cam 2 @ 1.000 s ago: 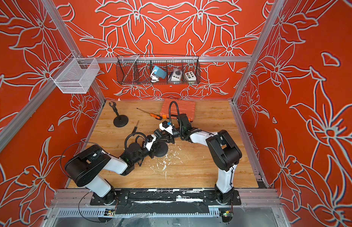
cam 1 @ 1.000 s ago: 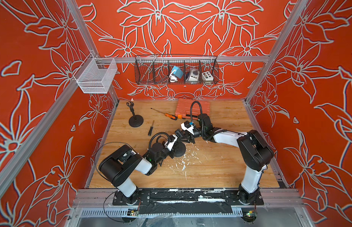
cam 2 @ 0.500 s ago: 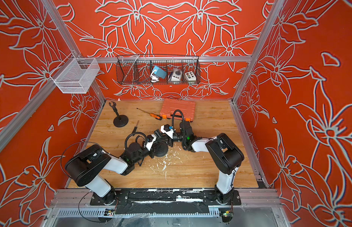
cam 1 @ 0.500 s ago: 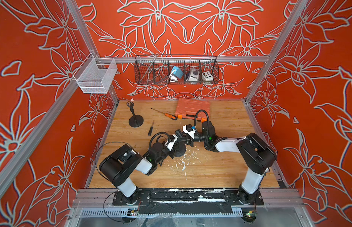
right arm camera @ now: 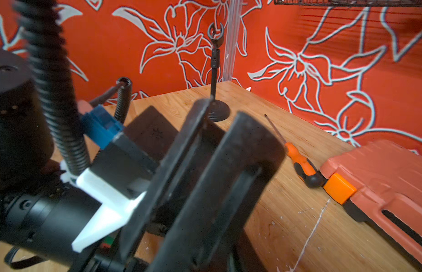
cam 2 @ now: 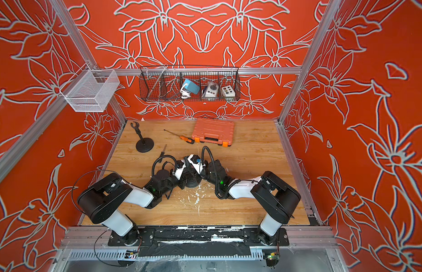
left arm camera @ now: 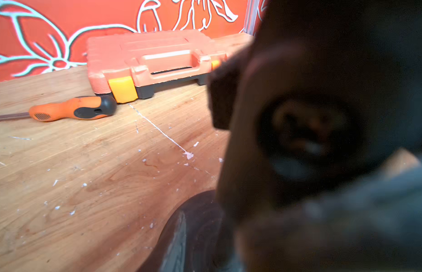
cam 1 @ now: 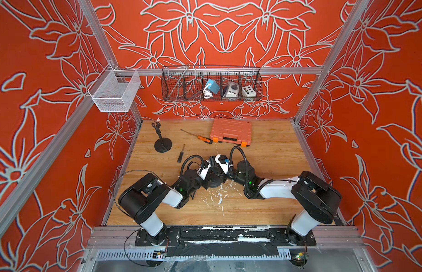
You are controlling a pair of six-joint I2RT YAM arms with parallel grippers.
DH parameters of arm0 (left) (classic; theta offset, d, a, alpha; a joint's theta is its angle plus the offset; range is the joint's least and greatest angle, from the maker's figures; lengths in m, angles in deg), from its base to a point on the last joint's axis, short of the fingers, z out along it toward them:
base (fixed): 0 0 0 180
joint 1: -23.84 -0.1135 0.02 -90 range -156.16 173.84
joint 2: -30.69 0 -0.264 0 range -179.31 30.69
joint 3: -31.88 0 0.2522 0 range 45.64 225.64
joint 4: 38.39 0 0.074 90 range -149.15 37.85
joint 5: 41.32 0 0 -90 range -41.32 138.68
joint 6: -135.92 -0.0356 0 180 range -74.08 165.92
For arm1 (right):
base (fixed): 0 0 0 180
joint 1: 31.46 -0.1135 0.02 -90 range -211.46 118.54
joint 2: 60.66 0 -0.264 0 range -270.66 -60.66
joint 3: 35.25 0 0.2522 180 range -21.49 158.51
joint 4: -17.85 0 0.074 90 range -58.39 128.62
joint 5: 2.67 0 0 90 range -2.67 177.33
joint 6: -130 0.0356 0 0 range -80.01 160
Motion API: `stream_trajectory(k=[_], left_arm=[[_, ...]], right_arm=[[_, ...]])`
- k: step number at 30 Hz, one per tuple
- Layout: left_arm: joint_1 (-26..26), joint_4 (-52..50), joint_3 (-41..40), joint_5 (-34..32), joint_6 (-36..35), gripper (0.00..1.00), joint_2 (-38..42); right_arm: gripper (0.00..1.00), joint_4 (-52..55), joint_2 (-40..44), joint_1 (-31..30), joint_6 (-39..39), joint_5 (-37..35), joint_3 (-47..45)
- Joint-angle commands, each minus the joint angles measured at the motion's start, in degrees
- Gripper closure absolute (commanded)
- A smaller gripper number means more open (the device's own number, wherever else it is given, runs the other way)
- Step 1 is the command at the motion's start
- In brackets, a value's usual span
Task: Assemble a microphone stand
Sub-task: Screw the microphone stand pole into the microphone stand base.
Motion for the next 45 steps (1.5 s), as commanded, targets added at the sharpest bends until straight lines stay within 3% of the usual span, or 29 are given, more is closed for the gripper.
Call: stream_trajectory(k=[1, 7, 13, 23, 31, 36, 45], left_arm=[[0.5, 4.9, 2.4, 1.0, -2.0, 0.64, 3.0], [0.5, 5.9, 1.8, 1.3, -3.2, 0.77, 1.6], [0.5, 7.0, -0.1, 1.5, -4.1, 0.87, -0.1], [0.5, 10.3, -2.1, 2.0, -3.5, 0.87, -3.1], [0.5, 11.7, -2.5, 2.3, -4.4, 0.86, -6.1], [0.5, 13.8, -2.8, 2.7, -4.0, 0.86, -8.2], [0.5, 13.8, -2.8, 2.8, -4.1, 0.86, -8.3]], right_arm=[[1.0, 7.3, -2.9, -0.8, 2.7, -5.6, -2.4], [1.0, 8.6, -2.5, -0.6, 3.2, -2.9, -1.7], [0.94, 13.3, -2.8, 2.5, 0.6, 10.1, 1.3], [0.38, 23.5, 0.0, 9.1, -6.8, 23.6, 6.8], [0.35, 32.6, 1.0, 14.4, -17.6, 36.9, 11.5], [0.39, 33.7, -1.8, 16.9, -23.0, 46.3, 15.8], [0.47, 39.4, -6.1, 17.2, -25.6, 50.1, 23.0]])
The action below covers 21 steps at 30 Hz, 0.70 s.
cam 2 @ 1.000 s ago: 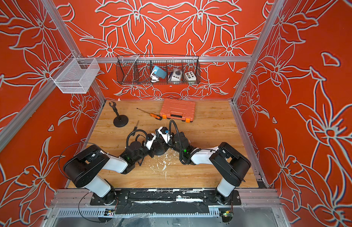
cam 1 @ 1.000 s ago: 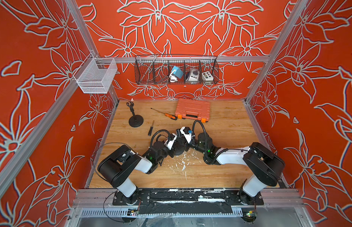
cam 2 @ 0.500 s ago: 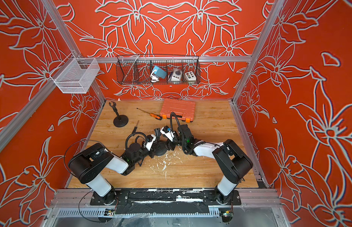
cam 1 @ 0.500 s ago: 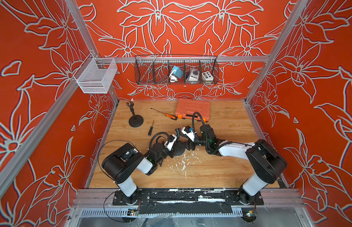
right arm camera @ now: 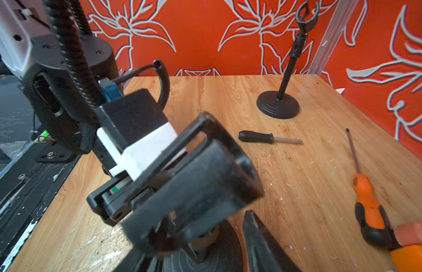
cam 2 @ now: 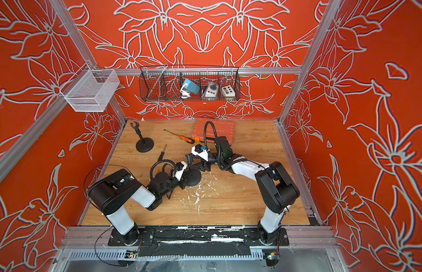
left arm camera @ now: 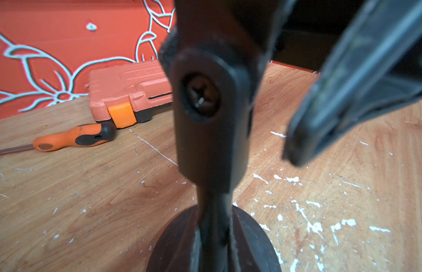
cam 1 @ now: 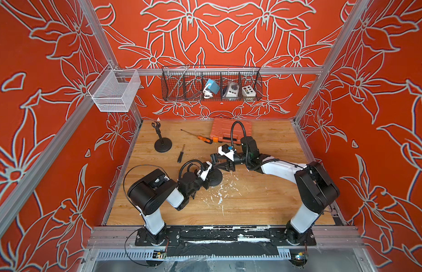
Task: Assemble a microphone stand
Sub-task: Screw the microphone stand pole into the microphone stand base.
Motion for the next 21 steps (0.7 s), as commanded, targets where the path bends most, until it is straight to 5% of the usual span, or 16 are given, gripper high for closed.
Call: stream_trajectory(k=[1, 9, 13, 16, 21], left_arm=[[0.4, -1.2, -0.5, 1.5, -0.6, 0.86, -1.2], [0.4, -1.8, 0.2, 1.6, -0.6, 0.86, -2.0], [0.4, -2.2, 0.5, 1.0, -0.4, 0.82, -2.0], [0.4, -2.1, 0.7, 1.3, -0.1, 0.73, -1.6], [0.4, -3.5, 1.3, -0.2, 0.0, 0.61, 1.3]], right_arm=[[0.49, 3.8, -1.6, 0.1, -3.1, 3.9, 2.5], [0.76, 0.7, -2.6, -0.5, -0.9, 5.1, 1.4], [1.0, -4.1, -2.4, -0.6, 1.7, 3.7, -1.9], [1.0, -7.5, -1.7, -1.5, 4.3, -0.5, -4.6], [1.0, -6.3, 2.0, -5.1, 7.2, -18.5, -8.8]])
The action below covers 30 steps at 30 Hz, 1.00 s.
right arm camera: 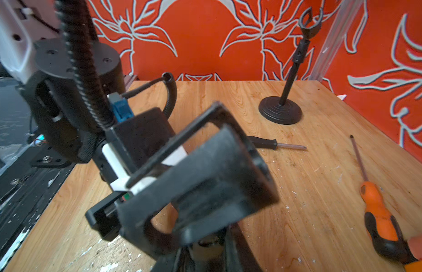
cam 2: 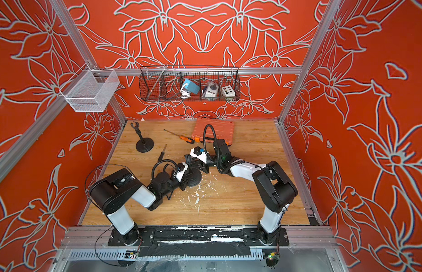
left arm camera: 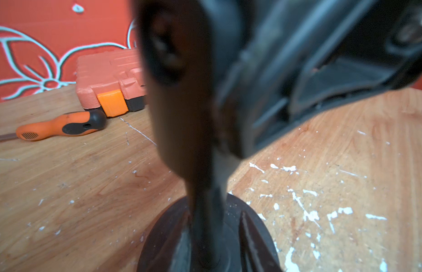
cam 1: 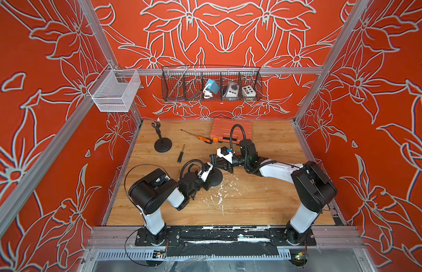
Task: Assemble a microphone stand
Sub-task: Screw the microphone stand pole into the microphone stand base.
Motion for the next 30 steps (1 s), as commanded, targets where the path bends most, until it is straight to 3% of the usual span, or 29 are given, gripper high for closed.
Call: stream_trajectory(k=[1, 5, 8, 11, 23, 30], left_arm=[[0.2, -1.3, 1.2, -1.3, -0.6, 0.6, 2.8], [0.0, -5.2, 2.9, -1.7, -0.4, 0.59, 7.2], [-0.2, -6.9, 4.1, -1.7, -0.2, 0.61, 8.9], [-0.9, -6.4, 4.4, -0.5, -0.4, 0.65, 9.1], [-1.2, -4.1, 6.5, 1.8, -1.6, 0.66, 5.3], [-1.3, -3.7, 7.1, 0.6, -1.6, 0.75, 4.0]], right_arm=[[1.0, 1.6, 1.7, -2.9, 4.6, -15.9, -5.2], [1.0, -6.0, 3.9, -5.7, 11.4, -28.3, -11.6], [1.0, -5.9, 5.1, -8.4, 13.7, -37.0, -13.7], [1.0, -6.3, 5.6, -9.3, 16.8, -41.3, -15.1], [1.0, -6.8, 3.9, -9.9, 19.0, -35.5, -14.3], [1.0, -6.6, 4.1, -10.3, 18.9, -33.5, -14.2]])
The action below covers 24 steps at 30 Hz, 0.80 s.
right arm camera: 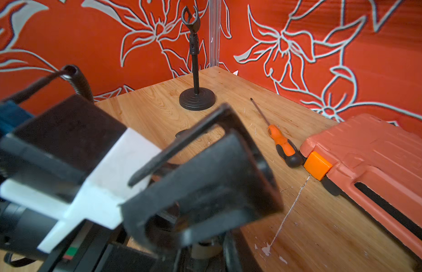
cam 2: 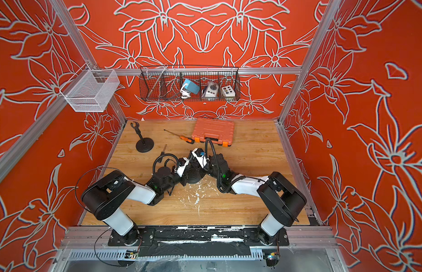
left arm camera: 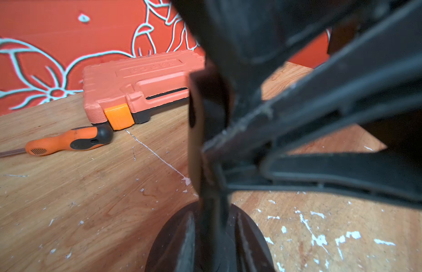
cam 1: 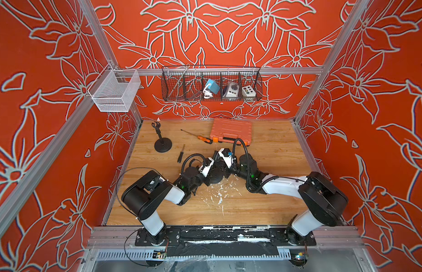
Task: Assemble a microphone stand
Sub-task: Screw the microphone stand pole into the microphone stand base.
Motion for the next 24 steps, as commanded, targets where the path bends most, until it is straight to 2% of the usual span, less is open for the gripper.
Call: stream_trajectory(k=[1, 5, 9, 11, 13, 17, 20, 22, 24], left_arm=[[-0.2, 5.5, 2.2, 0.1, -0.9, 0.77, -0.7], [-0.2, 6.6, 0.8, 0.1, -1.1, 0.84, -1.2], [-0.2, 7.8, -1.3, 0.6, -0.7, 0.87, -0.8], [-0.2, 7.4, -2.1, 0.5, -0.6, 0.89, -0.2], [-0.2, 6.4, -2.6, 0.9, -0.5, 0.9, 0.5], [-0.2, 7.7, -5.1, 1.4, 1.7, 0.9, 0.5], [-0.1, 10.8, -7.4, 1.4, 2.4, 0.9, -0.3], [-0.1, 10.3, -7.7, 1.3, 2.4, 0.9, -0.1], [-0.1, 9.5, -7.9, 1.3, 2.5, 0.9, 0.6]], right_arm=[[1.0, 9.9, -2.6, -1.0, -1.2, 3.0, -1.2], [1.0, 13.5, -2.2, -1.0, -2.3, 5.6, 0.6], [0.78, 16.4, -1.5, 0.1, -5.2, 10.6, 2.0], [0.64, 16.9, -1.1, 2.0, -6.4, 15.6, 2.4], [0.55, 15.7, -0.7, 4.2, -6.6, 20.3, 2.2], [0.48, 14.2, 0.4, 7.4, -8.4, 25.7, 2.2], [0.44, 18.4, 0.6, 8.4, -13.7, 28.1, 4.1], [0.38, 20.4, 0.4, 8.8, -17.2, 29.6, 5.1], [0.35, 21.2, -0.1, 9.2, -19.4, 31.4, 6.2]])
